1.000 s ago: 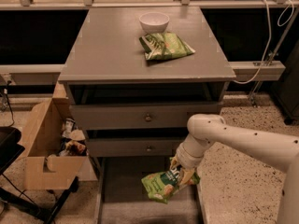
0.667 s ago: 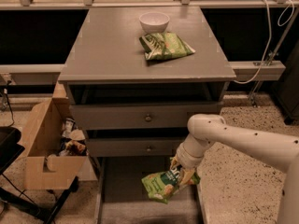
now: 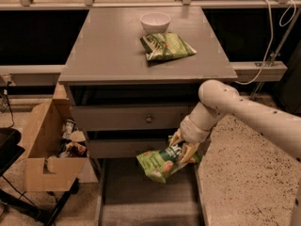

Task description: Pick green rice chip bag from bottom drawer and place on counter

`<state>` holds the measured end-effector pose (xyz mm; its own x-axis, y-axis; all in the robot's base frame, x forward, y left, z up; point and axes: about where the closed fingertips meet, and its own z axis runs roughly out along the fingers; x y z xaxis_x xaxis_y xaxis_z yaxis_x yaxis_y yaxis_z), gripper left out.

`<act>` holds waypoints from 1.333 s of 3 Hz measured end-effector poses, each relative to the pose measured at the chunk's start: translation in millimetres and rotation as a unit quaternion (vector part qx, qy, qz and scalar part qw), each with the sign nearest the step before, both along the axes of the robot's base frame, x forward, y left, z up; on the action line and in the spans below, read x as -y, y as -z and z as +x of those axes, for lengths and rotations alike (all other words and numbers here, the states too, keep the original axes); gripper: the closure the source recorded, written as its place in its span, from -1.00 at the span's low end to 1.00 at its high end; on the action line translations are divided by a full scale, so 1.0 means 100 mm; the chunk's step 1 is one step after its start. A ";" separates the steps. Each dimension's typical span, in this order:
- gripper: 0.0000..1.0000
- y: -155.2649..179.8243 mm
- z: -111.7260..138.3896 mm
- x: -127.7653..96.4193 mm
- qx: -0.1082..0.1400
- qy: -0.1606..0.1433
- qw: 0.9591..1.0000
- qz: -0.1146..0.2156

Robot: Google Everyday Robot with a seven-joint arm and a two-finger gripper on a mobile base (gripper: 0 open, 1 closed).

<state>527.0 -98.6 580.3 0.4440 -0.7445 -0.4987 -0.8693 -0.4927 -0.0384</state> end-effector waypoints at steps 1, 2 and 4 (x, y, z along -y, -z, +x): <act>1.00 -0.91 0.17 -0.01 -0.007 0.018 1.000 0.017; 1.00 -1.86 0.26 0.02 0.006 0.050 0.999 0.007; 1.00 -3.71 0.65 -0.08 0.091 0.160 0.983 0.012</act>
Offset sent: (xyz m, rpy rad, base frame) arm 0.0365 -0.0118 0.3190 -0.0224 -0.0581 -0.1920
